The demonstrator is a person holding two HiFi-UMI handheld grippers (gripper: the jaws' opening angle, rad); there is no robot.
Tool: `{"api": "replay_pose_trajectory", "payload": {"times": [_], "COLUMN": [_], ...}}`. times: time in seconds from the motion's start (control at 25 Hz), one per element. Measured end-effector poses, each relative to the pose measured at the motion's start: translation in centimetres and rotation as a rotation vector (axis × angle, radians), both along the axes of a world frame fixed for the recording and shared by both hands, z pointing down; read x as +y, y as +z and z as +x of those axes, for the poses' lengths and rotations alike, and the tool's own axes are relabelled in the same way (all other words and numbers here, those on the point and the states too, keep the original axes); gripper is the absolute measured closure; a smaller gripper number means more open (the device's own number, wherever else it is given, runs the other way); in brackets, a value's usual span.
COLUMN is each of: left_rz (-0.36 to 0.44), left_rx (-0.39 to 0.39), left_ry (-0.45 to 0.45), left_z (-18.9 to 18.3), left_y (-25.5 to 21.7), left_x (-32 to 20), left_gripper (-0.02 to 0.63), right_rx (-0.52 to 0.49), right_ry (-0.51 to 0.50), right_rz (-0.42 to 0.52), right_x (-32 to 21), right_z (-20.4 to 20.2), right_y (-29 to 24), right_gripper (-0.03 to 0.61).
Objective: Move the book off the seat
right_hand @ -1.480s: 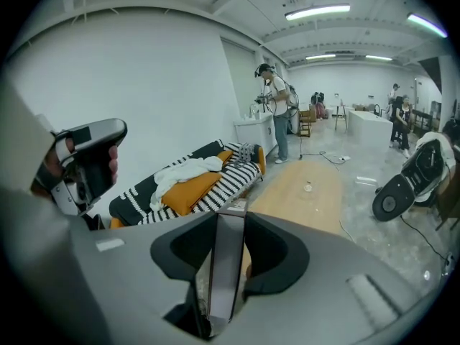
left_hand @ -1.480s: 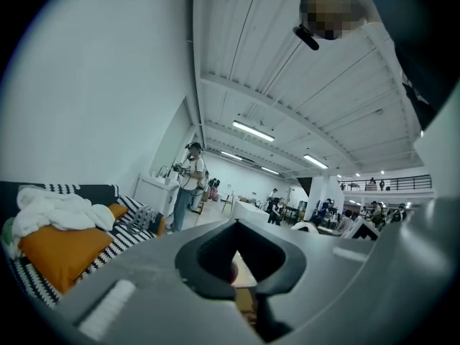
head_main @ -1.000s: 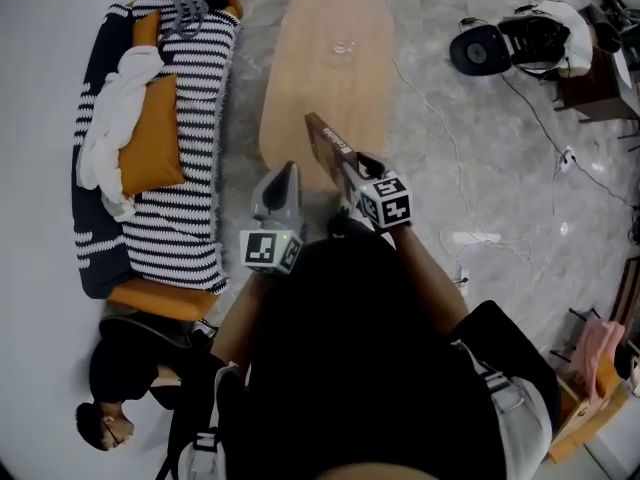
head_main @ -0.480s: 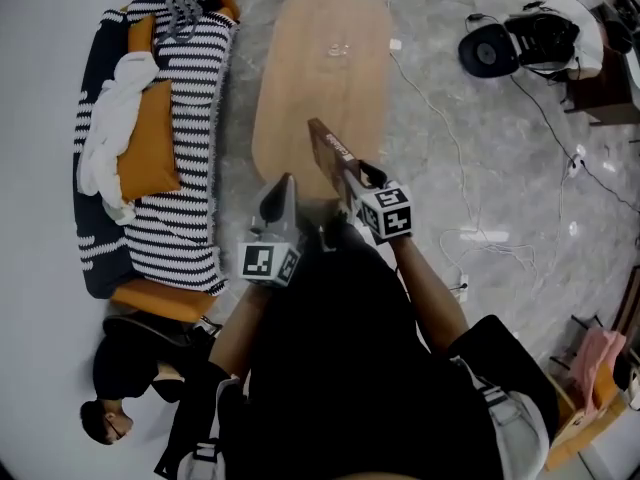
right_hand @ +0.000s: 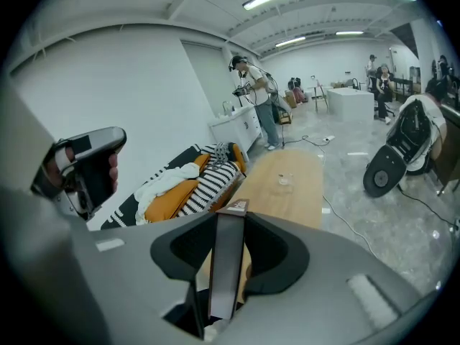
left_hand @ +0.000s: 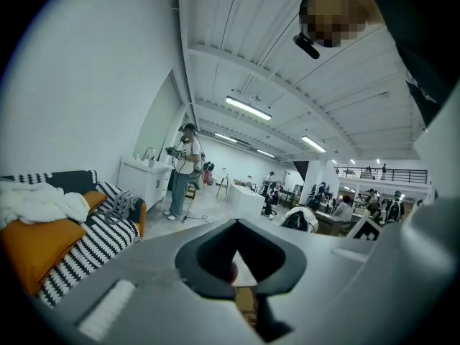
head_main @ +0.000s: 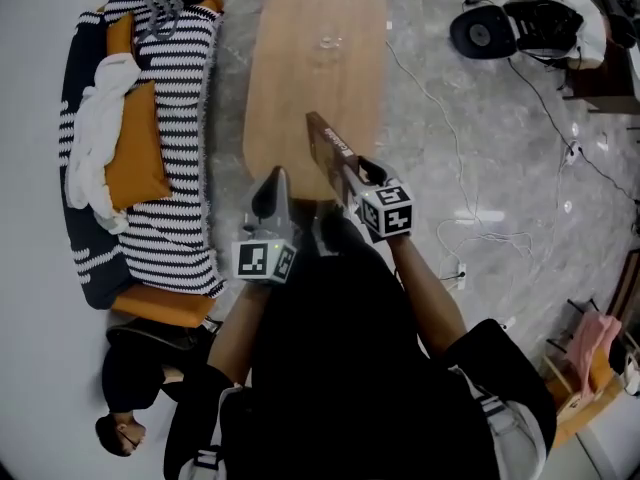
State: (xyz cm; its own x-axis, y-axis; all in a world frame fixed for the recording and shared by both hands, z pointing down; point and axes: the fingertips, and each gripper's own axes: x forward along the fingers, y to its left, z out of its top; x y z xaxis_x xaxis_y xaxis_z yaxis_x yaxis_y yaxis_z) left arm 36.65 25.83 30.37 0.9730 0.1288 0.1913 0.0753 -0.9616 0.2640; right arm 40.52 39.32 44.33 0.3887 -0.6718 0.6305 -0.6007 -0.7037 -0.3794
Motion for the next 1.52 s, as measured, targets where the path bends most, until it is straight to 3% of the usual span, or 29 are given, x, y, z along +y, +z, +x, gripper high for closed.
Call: {"api": "replay_pose_trajectory", "payload": {"times": [0.24,0.76,1.16,1.52], "left_rz": [-0.015,-0.051,-0.081,-0.103], "left_rx": [-0.015,-0.071,-0.131,-0.143], "left_ry": [0.001,0.051,0.031,0.046], "left_z": [3.0,9.0,10.3,11.4], "left_y": [1.3,9.4,16.0,18.4], "left_x": [-2.5,-6.6,-8.7,-9.7], "left_gripper": [0.607,0.608,0.607,0.607], "right_rx": [-0.042,-0.122,-0.208,-0.229], "right_ry": [0.036,0.116,0.234,0.308], "right_rz": [0.005,0.032,0.104,0.181], "right_x": [-2.0,-6.8,-7.5,-8.7], "right_z": [2.1,6.7,8.9,9.9], "right_y": [1.9,9.8,15.3,16.7], "right_gripper": [0.439,0.439,0.439,0.439]}}
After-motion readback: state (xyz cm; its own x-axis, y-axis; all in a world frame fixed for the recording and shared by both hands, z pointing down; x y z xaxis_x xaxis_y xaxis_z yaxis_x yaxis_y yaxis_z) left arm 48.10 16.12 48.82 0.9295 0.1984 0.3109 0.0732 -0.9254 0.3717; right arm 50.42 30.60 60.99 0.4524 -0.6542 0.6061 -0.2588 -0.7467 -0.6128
